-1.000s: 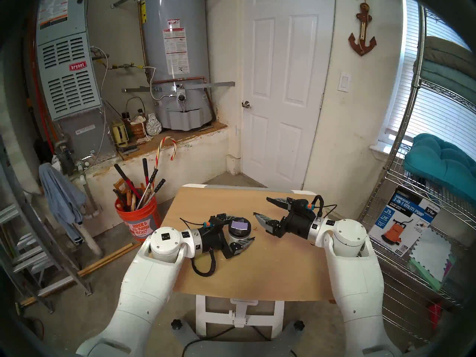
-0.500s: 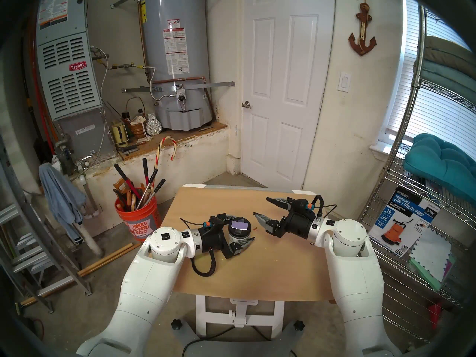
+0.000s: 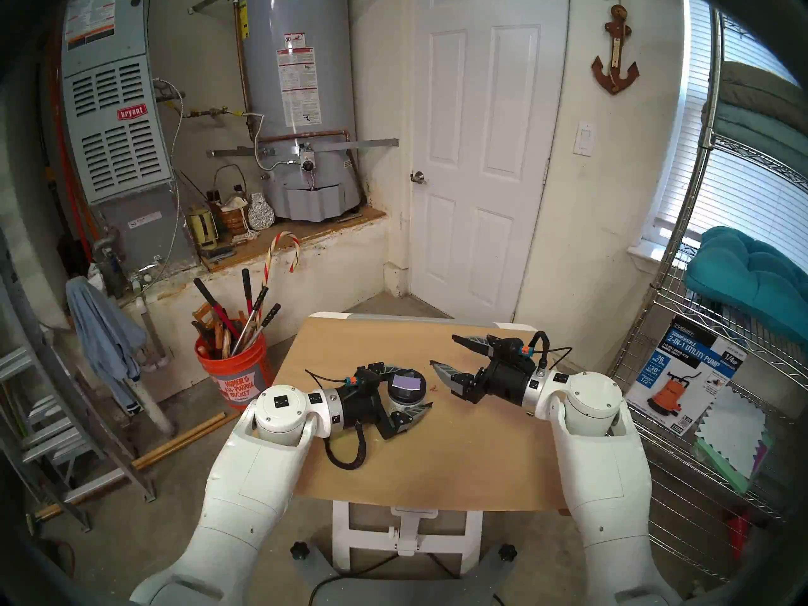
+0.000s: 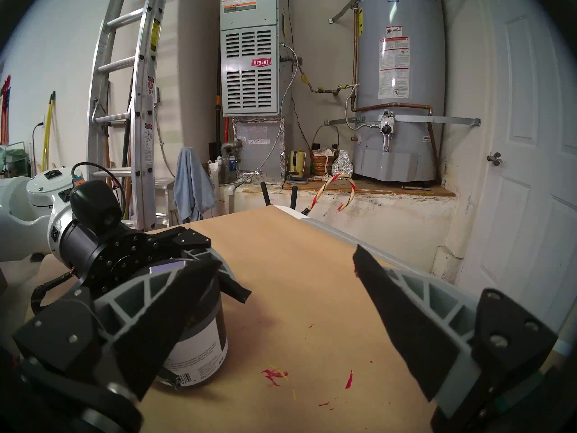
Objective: Open paint jar
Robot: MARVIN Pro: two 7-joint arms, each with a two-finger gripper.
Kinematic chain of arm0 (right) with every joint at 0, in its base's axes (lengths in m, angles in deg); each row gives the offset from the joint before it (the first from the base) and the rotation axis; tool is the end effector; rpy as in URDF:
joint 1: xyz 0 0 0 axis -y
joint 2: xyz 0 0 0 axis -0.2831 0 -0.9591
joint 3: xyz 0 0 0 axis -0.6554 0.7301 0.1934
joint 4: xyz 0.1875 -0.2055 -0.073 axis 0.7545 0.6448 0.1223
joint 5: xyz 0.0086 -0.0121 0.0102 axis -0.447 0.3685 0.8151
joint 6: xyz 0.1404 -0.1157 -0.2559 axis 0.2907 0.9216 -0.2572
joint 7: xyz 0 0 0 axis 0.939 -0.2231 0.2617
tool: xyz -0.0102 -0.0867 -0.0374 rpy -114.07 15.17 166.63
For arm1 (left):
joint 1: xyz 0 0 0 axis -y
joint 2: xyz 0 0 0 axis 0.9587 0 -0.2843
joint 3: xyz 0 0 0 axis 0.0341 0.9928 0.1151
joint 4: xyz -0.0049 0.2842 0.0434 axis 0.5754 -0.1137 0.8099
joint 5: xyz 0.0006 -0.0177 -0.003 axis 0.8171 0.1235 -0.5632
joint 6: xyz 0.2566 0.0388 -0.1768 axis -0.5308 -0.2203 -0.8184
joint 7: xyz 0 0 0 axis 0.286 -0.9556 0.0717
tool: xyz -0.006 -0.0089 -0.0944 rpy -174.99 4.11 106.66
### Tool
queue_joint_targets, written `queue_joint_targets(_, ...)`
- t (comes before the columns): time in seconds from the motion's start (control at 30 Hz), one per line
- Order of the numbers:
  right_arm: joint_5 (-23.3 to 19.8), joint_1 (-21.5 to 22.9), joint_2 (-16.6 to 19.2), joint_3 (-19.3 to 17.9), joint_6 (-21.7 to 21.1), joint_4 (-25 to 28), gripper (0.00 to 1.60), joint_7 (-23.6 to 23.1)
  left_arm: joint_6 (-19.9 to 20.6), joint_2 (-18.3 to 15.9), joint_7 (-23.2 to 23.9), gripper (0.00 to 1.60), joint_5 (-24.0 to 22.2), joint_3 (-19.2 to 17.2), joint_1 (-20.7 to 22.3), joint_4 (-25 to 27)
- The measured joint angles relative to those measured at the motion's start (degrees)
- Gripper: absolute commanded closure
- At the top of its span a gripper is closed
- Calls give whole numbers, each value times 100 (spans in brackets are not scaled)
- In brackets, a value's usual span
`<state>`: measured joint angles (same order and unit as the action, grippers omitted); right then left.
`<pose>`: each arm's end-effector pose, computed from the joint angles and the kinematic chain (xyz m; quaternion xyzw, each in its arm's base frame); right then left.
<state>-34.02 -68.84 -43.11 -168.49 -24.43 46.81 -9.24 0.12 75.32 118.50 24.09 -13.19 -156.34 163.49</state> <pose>0.4119 0.0082 -0.2813 -0.6713 -0.3369 -0.6021 0.2708 0.4066 -0.0637 -0.3450 0.6399 -0.4374 0.5563 0.2995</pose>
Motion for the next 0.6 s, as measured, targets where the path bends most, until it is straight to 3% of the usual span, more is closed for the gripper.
queue_joint_targets(0.6, 1, 0, -1, 0, 1, 0, 0, 0, -1, 14, 13, 0, 17, -17, 0, 0)
